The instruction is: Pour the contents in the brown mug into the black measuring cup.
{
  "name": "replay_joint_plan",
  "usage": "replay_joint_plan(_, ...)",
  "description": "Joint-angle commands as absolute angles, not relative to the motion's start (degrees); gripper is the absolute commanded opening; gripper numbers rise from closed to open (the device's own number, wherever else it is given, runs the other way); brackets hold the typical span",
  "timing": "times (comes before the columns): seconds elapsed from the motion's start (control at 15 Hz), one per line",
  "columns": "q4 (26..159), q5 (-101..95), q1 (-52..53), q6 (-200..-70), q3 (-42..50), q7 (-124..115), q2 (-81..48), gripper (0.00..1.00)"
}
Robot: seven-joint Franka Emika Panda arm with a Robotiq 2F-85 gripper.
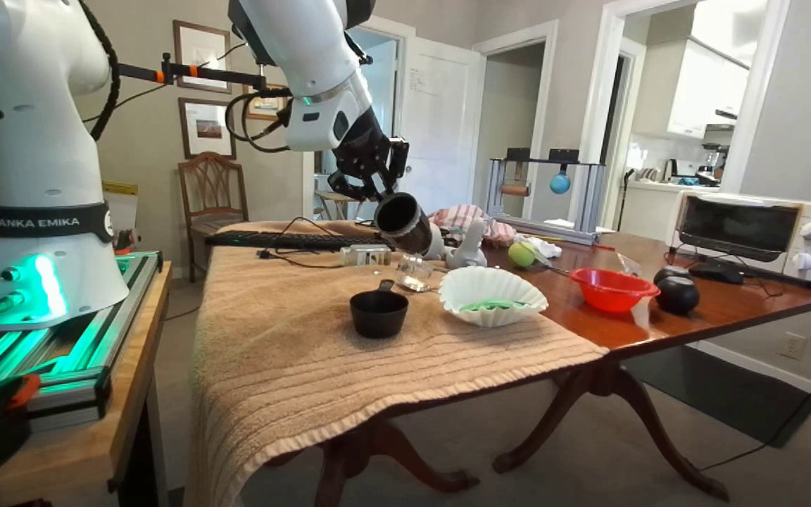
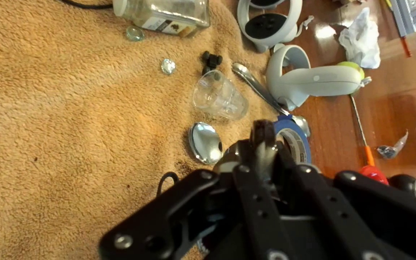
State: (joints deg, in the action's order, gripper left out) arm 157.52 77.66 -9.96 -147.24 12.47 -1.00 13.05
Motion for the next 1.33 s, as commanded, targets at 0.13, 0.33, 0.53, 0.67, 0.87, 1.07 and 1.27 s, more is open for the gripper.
replay_joint_plan(0.13,157.59,92.81,-8.88,-148.22,11.75,14.5,10.71,0.04)
replay_joint_plan(0.33,157.68,99.27,-8.27,-147.32,11.84,22.03,9.23,0.04)
replay_joint_plan(0.53,157.7,105.06,-9.34,-146.86,10.07,28.21,7.59,0.04)
replay_joint_plan(0.67,157.71,109.22,-9.22,-147.58,9.08,30.48,6.58,0.04)
replay_joint_plan(0.87,157.75,106.32,-9.38,-148.16,8.28,27.28,6.44,0.18)
replay_joint_plan(1.07,157.75,102.0,-9.67,-146.63,8.43,26.77,5.08,0.04)
replay_joint_plan(1.27,157.75,95.26,-11.24,-143.18,10.34,25.74,4.21,0.04)
